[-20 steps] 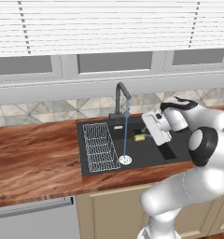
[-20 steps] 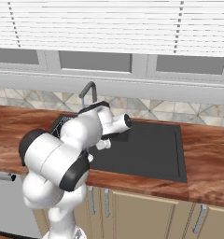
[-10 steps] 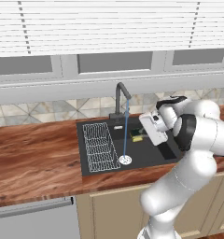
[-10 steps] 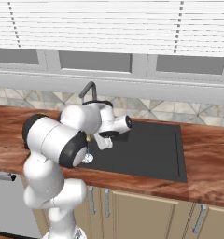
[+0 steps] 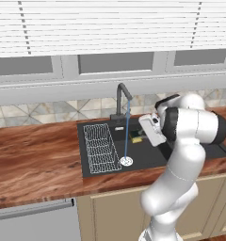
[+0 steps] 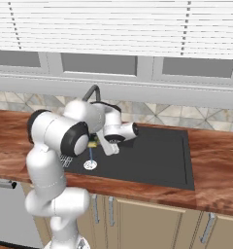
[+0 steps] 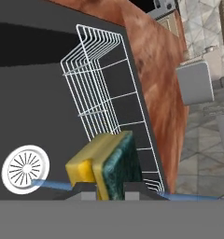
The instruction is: Soak the sponge with water for a few seconds and then drop it inside the sink.
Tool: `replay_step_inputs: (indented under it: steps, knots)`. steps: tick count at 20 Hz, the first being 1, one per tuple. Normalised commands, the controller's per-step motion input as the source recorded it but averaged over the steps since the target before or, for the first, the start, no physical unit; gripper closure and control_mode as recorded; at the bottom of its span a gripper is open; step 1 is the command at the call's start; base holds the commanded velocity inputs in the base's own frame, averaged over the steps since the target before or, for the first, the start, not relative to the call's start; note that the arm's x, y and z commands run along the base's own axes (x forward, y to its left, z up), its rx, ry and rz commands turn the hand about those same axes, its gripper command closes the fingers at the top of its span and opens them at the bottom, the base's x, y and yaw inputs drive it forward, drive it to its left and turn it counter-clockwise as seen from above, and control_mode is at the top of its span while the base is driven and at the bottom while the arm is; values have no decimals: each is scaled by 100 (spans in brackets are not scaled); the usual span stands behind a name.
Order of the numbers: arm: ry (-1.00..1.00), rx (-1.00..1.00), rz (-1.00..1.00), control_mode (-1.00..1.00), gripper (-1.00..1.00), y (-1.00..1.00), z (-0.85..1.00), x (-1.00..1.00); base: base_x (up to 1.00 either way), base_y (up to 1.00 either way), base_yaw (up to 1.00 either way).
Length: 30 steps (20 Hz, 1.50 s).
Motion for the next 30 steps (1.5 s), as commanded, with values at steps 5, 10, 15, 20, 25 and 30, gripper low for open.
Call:
replay_step_inputs:
  steps: [5, 10, 15, 20, 25, 30]
  knots:
    - [-5, 0, 1, -100, 100, 7, -11, 14, 0, 0, 0]
    - [-3, 0, 1, -100, 100, 13, -13, 4, 0, 0, 0]
    - [-1, 0, 1, -100, 100, 13, -7, 0, 0, 0, 0]
    - [0, 0, 1, -100, 100, 5, -12, 7, 0, 0, 0]
    - [0, 0, 0, -100, 100, 2, -13, 15, 0, 0, 0]
    - [0, 0, 0, -100, 100, 1, -3, 2, 0, 0, 0]
